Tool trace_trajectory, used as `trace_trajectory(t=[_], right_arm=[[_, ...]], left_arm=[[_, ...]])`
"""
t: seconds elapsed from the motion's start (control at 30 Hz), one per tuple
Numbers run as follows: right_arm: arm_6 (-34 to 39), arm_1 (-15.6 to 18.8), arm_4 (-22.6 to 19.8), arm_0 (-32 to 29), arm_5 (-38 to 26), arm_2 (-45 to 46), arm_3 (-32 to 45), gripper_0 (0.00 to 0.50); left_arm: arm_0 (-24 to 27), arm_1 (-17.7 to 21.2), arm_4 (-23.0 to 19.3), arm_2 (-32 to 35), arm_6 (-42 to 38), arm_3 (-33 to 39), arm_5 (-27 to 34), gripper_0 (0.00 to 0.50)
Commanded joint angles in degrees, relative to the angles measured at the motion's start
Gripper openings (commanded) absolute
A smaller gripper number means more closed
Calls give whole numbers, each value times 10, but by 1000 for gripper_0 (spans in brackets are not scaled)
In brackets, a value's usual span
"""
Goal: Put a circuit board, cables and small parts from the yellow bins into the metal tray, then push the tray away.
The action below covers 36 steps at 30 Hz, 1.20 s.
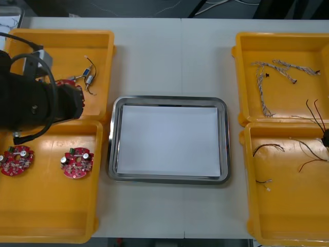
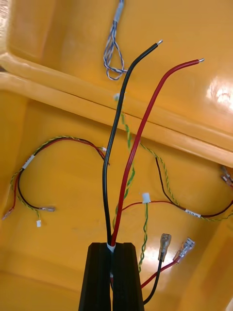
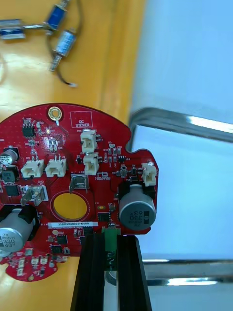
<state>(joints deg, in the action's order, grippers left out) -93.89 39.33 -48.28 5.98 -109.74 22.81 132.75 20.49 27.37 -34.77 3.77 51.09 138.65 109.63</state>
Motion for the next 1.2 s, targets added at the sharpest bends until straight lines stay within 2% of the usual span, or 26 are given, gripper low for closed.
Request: trace_trajectory(t=[0.03, 0.37, 0.7, 0.93, 1.2], right_arm=[[-57, 22, -13, 14, -3, -12, 30, 0], [-80, 33, -41, 38, -3, -53, 35, 0], [-82, 34, -60, 78, -3, -72, 40, 0], [-84, 36, -79, 87, -3, -74, 41, 0], [-76, 62, -83, 91, -3, -110, 64, 0]], left_arm=[[34, 8, 1, -79, 53, 23, 4, 0], [39, -38, 57, -204, 48, 12, 4, 0], [43, -99, 140, -296, 53, -80, 4, 0], [44, -115, 161, -330, 53, -136, 4, 0], [53, -124, 168, -343, 51, -175, 4, 0]])
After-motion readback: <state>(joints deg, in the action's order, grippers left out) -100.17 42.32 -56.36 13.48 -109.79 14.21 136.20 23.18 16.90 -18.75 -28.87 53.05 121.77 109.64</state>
